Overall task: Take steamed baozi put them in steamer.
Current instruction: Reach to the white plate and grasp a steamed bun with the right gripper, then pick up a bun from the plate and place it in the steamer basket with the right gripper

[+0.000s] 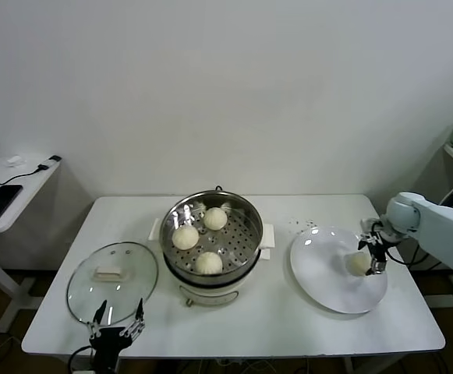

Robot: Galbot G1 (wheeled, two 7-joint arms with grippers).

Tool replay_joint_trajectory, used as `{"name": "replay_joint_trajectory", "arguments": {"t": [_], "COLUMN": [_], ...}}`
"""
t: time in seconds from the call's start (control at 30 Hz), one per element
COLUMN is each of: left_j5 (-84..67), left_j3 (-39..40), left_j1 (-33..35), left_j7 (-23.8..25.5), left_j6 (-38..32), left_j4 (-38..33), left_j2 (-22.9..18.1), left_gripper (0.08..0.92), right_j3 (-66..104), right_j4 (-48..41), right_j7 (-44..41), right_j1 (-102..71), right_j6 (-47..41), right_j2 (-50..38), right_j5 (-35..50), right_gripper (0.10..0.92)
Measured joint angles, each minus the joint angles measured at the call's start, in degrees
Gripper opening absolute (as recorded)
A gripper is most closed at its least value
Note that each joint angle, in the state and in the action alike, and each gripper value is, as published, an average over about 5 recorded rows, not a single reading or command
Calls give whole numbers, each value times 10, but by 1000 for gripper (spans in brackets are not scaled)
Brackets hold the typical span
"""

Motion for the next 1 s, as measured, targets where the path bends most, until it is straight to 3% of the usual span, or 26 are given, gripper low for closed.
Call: {"name": "replay_joint_trajectory", "arguments": {"t": [0.4,0.67,1.0], "left_j5": [0,-2,-4], "left_j3": [3,2,5], "left_j1": [1,3,2], "left_j7": [-1,-2,-2], "left_j6": [-1,0,4], "left_j4": [-2,-9,-21], "left_j2": [0,0,0], "left_gripper": [823,823,823], "right_j3": [-3,-21,-171], "right_j4": [6,24,103], "right_j7": [-5,-6,-10], "right_j1": [1,24,197], "right_j6": [-2,-10,-33], "right_j2": [-1,-10,4], "right_j5": [-4,10,133], "right_gripper": [666,637,636]}}
